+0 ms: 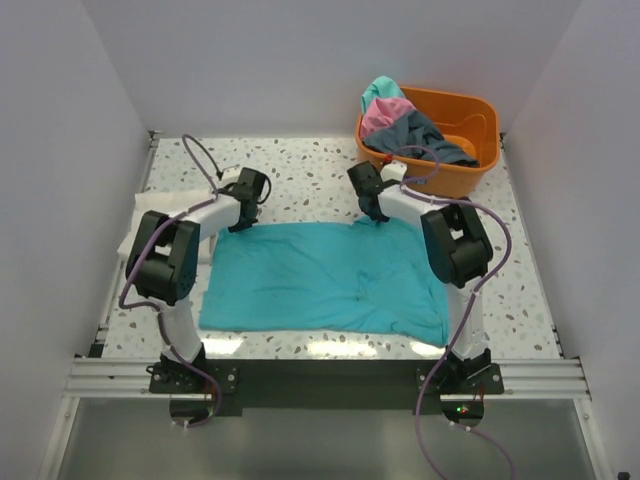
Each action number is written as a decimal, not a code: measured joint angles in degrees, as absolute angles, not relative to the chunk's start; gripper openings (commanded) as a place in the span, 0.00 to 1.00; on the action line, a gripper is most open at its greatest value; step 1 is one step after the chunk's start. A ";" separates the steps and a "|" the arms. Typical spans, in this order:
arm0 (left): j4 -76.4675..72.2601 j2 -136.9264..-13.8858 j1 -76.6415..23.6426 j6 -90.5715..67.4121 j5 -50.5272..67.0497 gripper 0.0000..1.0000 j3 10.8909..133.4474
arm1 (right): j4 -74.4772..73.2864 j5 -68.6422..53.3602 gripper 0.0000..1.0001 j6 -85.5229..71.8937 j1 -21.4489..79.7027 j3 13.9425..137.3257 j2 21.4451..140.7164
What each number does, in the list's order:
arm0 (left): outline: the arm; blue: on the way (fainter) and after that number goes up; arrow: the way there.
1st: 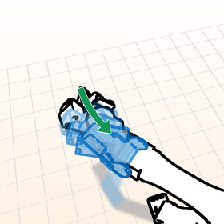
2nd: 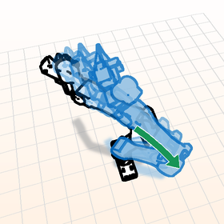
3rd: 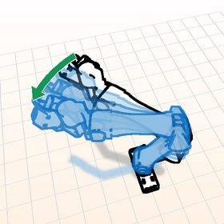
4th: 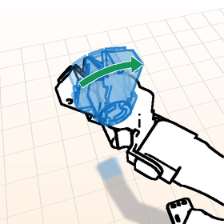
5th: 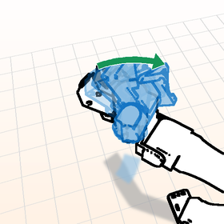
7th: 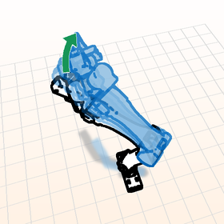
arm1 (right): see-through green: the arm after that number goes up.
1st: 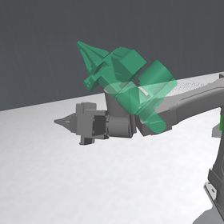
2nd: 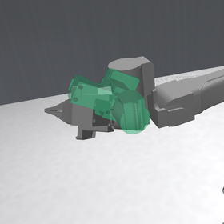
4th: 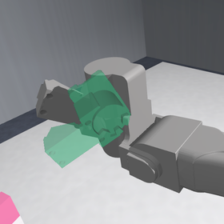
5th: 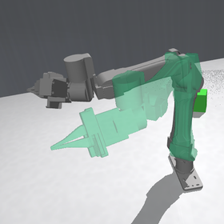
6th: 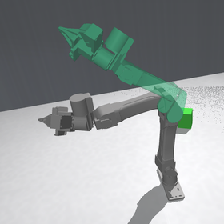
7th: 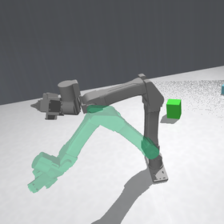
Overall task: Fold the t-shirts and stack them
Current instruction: Fold the tshirt
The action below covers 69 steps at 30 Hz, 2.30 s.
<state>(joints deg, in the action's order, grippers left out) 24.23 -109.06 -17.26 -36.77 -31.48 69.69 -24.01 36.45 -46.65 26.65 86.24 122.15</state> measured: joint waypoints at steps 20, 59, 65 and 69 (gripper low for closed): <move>22.79 -96.84 -17.26 -36.84 -30.04 0.00 61.73 | -22.85 37.21 0.00 -43.44 27.16 75.96 107.98; 29.26 -65.47 -18.09 -43.97 -24.51 1.00 36.58 | -51.07 40.47 0.75 -77.52 56.66 42.28 74.41; 30.74 -59.59 -18.20 -43.90 -23.00 1.00 36.93 | -52.31 40.77 0.99 -75.92 56.75 42.28 64.14; 30.06 -60.27 -18.55 -43.66 -21.28 1.00 38.28 | -51.88 44.10 0.99 -72.75 56.45 43.90 60.58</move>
